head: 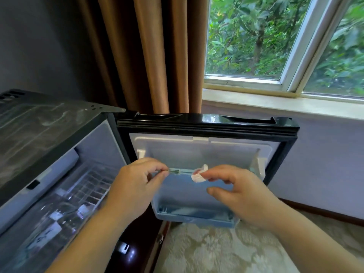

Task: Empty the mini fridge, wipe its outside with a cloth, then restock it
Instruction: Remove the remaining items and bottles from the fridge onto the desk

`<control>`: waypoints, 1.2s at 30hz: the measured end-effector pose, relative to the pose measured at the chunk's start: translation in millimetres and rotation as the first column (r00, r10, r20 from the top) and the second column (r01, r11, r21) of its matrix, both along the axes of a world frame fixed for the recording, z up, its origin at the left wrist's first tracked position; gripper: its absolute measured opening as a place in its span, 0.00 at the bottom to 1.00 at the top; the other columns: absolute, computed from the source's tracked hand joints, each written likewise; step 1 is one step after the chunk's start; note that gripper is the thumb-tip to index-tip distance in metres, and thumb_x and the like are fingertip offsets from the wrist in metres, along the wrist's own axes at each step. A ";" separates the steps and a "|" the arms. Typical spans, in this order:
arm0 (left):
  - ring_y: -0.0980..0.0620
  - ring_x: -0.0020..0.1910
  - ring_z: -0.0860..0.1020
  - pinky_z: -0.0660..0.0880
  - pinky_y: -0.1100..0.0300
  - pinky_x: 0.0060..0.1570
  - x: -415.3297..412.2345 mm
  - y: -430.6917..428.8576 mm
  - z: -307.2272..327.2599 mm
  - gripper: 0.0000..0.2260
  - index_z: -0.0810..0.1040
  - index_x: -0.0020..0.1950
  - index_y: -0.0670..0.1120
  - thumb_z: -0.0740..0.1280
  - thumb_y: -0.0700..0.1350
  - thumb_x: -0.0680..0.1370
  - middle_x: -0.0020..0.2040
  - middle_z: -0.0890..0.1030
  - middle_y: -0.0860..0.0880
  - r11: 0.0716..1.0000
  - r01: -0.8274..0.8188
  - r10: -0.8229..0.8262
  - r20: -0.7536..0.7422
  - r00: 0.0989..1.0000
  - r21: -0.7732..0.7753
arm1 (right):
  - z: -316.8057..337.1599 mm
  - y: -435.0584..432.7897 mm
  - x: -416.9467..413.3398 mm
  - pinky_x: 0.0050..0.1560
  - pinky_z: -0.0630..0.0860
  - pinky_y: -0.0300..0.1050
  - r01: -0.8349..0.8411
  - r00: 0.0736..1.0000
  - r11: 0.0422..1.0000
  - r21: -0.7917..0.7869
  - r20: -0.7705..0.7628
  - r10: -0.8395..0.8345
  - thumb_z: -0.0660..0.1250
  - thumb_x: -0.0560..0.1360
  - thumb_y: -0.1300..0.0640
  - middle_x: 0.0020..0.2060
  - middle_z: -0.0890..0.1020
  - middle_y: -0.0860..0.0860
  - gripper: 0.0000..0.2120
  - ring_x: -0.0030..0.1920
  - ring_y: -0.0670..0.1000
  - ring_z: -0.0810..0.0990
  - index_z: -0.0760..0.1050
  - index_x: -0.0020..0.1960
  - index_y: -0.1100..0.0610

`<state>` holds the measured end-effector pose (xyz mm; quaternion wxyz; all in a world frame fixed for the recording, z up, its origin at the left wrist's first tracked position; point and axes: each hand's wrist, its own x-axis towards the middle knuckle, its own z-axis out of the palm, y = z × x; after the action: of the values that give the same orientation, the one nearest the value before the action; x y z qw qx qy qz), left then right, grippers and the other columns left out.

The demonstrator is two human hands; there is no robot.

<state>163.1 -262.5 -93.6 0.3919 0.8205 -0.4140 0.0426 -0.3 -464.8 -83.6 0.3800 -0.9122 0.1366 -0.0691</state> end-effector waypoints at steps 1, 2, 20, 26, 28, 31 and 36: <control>0.61 0.47 0.80 0.73 0.69 0.45 -5.8 0.0 -1.5 0.05 0.86 0.46 0.51 0.74 0.40 0.76 0.45 0.82 0.63 1.000 0.000 0.000 -0.002 1.000 -0.004 | -0.1 -3.2 -6.6 0.56 0.66 0.22 -0.005 1.000 1.000 0.006 -0.009 0.005 0.69 0.79 0.53 0.57 0.78 0.33 0.15 0.59 0.32 0.73 0.79 0.64 0.40; 0.61 0.47 0.80 0.73 0.70 0.46 -12.2 0.7 -2.5 0.05 0.86 0.46 0.51 0.74 0.41 0.76 0.45 0.82 0.63 1.000 -0.004 0.004 -0.010 1.000 -0.006 | 0.2 -6.3 -12.9 0.58 0.67 0.24 -0.011 1.000 1.000 0.016 -0.015 0.011 0.69 0.79 0.53 0.58 0.78 0.32 0.15 0.59 0.32 0.74 0.79 0.64 0.40; 0.62 0.48 0.80 0.75 0.68 0.48 -243.9 98.4 -38.6 0.06 0.86 0.46 0.57 0.74 0.44 0.76 0.44 0.83 0.62 0.750 -0.652 0.662 -0.130 0.738 0.111 | -39.0 23.8 -48.4 0.55 0.71 0.26 -0.657 0.745 0.749 0.091 -0.077 0.663 0.71 0.78 0.57 0.57 0.81 0.34 0.13 0.55 0.29 0.77 0.82 0.60 0.45; 0.65 0.50 0.79 0.78 0.61 0.52 -338.6 163.1 -48.9 0.05 0.86 0.48 0.56 0.72 0.46 0.78 0.46 0.82 0.64 0.532 -0.822 0.847 -0.131 0.515 0.203 | -60.1 111.5 -60.8 0.65 0.74 0.36 -0.830 0.540 0.541 0.137 -0.048 0.840 0.71 0.76 0.59 0.58 0.82 0.35 0.14 0.58 0.32 0.78 0.83 0.59 0.46; 0.67 0.51 0.78 0.78 0.63 0.53 -365.3 181.0 -55.7 0.05 0.86 0.50 0.57 0.72 0.48 0.78 0.47 0.81 0.66 0.450 -0.863 0.893 -0.137 0.429 0.229 | -67.8 140.3 -65.4 0.68 0.73 0.38 -0.884 0.456 0.460 0.090 -0.061 0.888 0.71 0.77 0.57 0.60 0.81 0.36 0.14 0.61 0.33 0.77 0.83 0.61 0.46; 0.65 0.50 0.79 0.79 0.61 0.53 -403.0 206.5 -71.0 0.04 0.85 0.50 0.58 0.72 0.50 0.78 0.48 0.81 0.65 0.341 -0.906 0.937 -0.164 0.307 0.250 | -84.2 181.4 -72.1 0.68 0.74 0.43 -0.939 0.341 0.344 0.027 -0.080 0.937 0.71 0.77 0.56 0.60 0.81 0.37 0.13 0.63 0.36 0.77 0.83 0.60 0.45; 0.64 0.48 0.79 0.79 0.61 0.50 -455.2 242.2 -110.6 0.03 0.85 0.48 0.57 0.72 0.49 0.78 0.47 0.81 0.64 0.231 -0.930 0.964 -0.198 0.178 0.285 | -115.0 236.6 -90.7 0.68 0.73 0.44 -0.980 0.198 0.193 -0.048 -0.160 0.967 0.72 0.76 0.56 0.60 0.81 0.41 0.13 0.65 0.40 0.77 0.83 0.59 0.46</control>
<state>-292.2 -20.3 -204.2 0.3032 0.9110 0.2544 0.1156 -91.0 -228.1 -198.6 0.2669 -0.8190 -0.4579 0.2198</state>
